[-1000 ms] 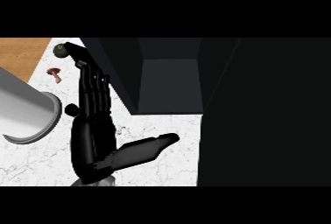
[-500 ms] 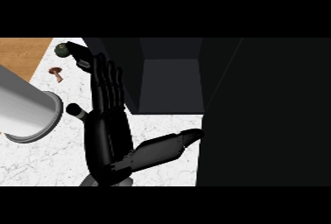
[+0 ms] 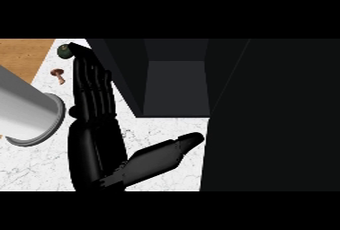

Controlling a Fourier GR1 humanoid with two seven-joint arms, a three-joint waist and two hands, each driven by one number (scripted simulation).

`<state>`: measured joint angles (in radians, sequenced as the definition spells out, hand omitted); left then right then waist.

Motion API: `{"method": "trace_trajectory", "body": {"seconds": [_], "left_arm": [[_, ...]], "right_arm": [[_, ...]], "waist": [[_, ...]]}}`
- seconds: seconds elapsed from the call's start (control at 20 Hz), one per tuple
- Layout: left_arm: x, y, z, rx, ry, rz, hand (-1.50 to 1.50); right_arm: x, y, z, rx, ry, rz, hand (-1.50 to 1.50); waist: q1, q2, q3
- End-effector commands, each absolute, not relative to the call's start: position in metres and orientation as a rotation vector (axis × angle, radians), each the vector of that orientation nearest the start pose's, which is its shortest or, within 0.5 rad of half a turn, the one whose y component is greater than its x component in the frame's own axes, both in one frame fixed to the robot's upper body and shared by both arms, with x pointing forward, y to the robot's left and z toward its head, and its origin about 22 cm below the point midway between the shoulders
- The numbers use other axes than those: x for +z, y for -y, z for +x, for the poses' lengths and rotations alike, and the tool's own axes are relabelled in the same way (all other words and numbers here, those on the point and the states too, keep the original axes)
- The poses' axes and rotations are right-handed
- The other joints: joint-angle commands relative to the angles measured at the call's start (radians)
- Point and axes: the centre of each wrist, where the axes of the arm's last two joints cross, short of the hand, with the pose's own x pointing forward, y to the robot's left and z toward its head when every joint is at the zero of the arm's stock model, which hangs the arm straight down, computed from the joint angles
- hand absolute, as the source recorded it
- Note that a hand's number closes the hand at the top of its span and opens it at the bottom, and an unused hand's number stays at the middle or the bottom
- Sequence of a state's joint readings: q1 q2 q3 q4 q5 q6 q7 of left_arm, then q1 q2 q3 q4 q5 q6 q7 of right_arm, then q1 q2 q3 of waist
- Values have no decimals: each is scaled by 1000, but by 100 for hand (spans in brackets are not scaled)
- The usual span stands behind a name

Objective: Pick up the wine, place it into the cabinet and close the cabinet

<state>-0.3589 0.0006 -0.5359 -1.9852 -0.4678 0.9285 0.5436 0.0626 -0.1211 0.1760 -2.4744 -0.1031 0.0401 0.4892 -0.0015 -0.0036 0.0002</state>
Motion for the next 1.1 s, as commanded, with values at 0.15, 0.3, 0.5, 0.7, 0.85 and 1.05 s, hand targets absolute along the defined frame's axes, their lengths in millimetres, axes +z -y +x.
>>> {"method": "trace_trajectory", "body": {"seconds": [0.15, 0.3, 0.5, 0.7, 0.85, 1.05], "left_arm": [[178, -107, 200, 425, 1923, 217, -150], [176, -112, 205, 444, 1912, 233, -150], [183, -136, 194, 474, 1911, 269, -150], [167, -156, 186, 476, 1894, 311, -150], [170, -160, 191, 506, 1839, 307, -150], [162, -185, 187, 507, 1803, 280, -150]], "right_arm": [[206, 213, 111, 250, 1932, 211, -150], [198, 219, 149, 239, 1946, 186, -150], [208, 217, 116, 233, 1940, 173, -150], [200, 214, 122, 234, 1971, 178, -150], [208, 217, 119, 233, 1950, 215, -150], [220, 212, 122, 235, 1938, 202, -150]], "waist": [[1, -1, 0], [2, 3, 0], [-2, 1, 0], [-2, 2, -1], [-2, 2, 0], [0, 3, -2]]}}
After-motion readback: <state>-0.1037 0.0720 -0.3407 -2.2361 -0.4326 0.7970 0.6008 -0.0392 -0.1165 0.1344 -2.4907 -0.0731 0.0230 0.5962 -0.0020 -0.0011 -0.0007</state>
